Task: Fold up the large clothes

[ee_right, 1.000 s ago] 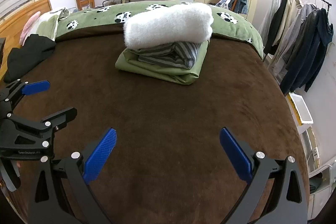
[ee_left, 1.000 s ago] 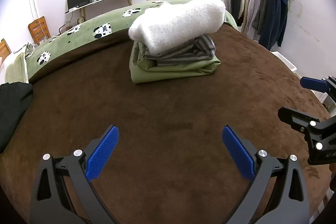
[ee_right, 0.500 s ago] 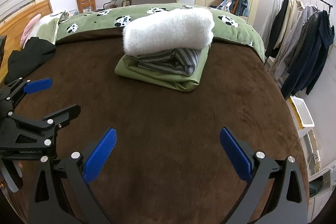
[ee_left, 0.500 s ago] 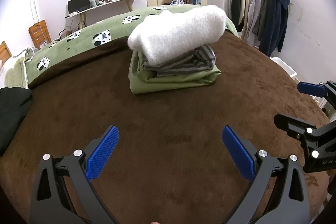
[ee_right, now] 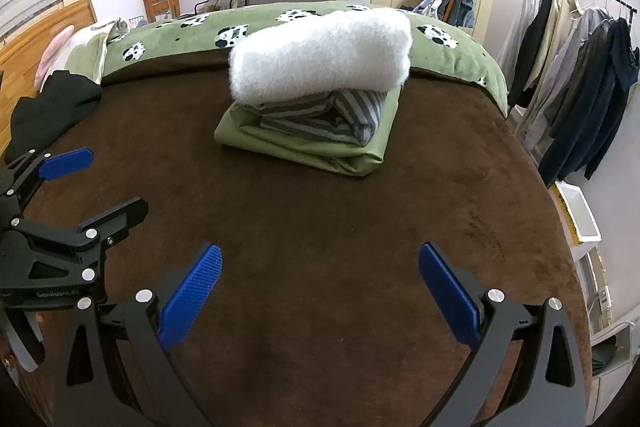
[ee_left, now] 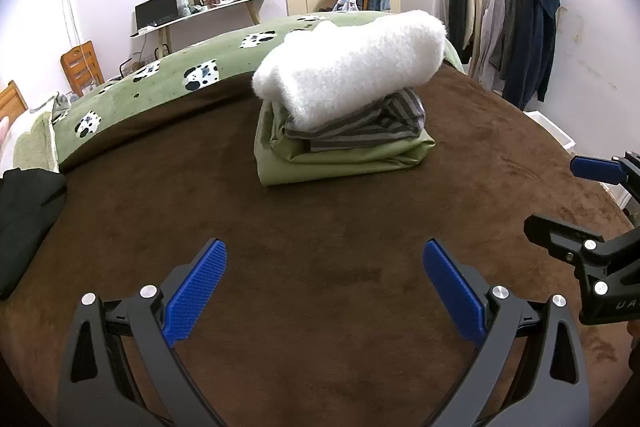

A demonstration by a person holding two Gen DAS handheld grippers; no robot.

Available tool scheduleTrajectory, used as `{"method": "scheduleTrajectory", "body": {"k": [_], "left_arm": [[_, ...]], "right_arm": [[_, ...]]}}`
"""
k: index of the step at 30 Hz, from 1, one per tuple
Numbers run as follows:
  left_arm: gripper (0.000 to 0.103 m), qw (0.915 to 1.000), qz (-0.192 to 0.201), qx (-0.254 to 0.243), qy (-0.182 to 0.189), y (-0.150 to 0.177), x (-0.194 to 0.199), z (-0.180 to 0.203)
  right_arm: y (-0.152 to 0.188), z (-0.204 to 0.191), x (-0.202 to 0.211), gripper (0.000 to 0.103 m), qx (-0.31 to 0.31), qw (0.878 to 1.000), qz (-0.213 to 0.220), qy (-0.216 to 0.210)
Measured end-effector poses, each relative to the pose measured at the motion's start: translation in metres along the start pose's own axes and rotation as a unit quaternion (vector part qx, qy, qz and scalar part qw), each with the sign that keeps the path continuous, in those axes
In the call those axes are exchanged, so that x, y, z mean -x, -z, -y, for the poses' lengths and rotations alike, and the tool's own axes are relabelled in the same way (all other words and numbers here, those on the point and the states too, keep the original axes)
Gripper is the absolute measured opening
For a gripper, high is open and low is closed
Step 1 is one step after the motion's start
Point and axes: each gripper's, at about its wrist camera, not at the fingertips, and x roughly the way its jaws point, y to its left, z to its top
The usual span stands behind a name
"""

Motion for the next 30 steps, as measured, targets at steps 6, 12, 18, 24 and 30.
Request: {"method": "scheduleTrajectory", "body": {"k": [6, 12, 18, 24, 30], "left_arm": [[0.096, 1.0, 0.001, -0.005, 0.001, 0.0018, -0.0013, 0.0017], [0.096, 1.0, -0.001, -0.009, 0.0, 0.0019, -0.0016, 0.005], [0.096, 1.0, -0.004, -0.005, 0.0, 0.0029, -0.0023, 0.0037], [0.096, 1.0, -0.005, -0.004, 0.0, 0.003, -0.0022, 0.0026], [0.096, 1.0, -0.006, -0.004, 0.001, 0.0026, -0.0024, 0.0009]], "right_arm": [[-0.0001, -0.0006, -0.0047, 0.097, 0.002, 1.0, -0.005, -0.001], [0.0007, -0.0002, -0.0058, 0.097, 0.0, 1.0, -0.005, -0.001], [0.0014, -0.0001, -0.006, 0.097, 0.003, 1.0, -0.007, -0.001], [0.0019, -0.0004, -0.0054, 0.097, 0.004, 1.0, -0.008, 0.0], [0.0024, -0.0008, -0.0044, 0.097, 0.003, 1.0, -0.006, 0.0]]}}
